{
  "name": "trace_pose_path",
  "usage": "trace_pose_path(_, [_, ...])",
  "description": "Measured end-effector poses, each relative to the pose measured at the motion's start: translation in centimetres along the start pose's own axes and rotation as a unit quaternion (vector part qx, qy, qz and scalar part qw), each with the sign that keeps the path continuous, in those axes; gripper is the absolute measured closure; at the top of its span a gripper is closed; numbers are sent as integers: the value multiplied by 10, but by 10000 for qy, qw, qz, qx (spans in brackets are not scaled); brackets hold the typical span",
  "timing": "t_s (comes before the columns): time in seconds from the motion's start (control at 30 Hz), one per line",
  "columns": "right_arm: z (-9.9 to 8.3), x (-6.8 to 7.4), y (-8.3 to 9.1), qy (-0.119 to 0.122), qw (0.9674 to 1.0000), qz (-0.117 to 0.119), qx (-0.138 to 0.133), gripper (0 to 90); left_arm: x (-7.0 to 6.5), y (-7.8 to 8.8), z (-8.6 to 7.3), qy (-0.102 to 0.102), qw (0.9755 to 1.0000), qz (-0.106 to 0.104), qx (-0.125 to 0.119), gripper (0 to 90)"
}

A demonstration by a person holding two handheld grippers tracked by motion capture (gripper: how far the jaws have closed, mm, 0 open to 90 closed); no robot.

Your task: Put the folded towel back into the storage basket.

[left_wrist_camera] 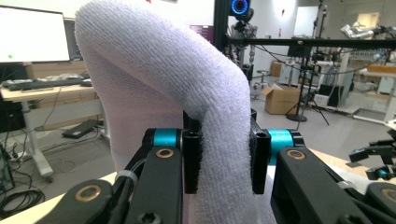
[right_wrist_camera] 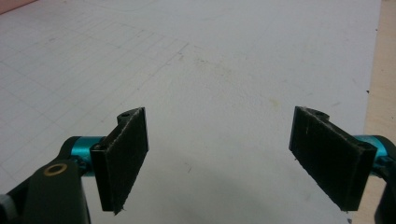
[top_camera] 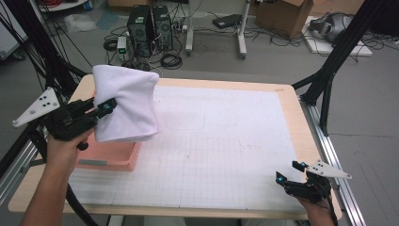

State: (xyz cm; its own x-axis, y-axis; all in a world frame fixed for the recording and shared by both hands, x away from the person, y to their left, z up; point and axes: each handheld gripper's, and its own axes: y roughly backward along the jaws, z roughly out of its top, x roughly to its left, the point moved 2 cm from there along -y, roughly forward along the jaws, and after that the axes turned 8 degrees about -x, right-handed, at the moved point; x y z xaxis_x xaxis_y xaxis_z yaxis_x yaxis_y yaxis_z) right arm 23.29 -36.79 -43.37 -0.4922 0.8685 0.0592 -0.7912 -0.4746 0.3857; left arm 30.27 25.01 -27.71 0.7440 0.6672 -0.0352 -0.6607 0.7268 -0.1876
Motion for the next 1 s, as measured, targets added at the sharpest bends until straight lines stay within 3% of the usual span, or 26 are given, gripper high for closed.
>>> trace_pose_path(0.2, [0,2,-1,-11,10000,-7,28,185,16,14,0,94,9999,136,-34,739])
trace_pose_path(0.57, [0,3,-2,16,10000,-40,68,185,40,27,-6,234,9993,279,-30,739])
trace_pose_path(1.0, [-2,4,-1,33,9999,-85,115,185,62,45,-12,203,9989,399,170,738])
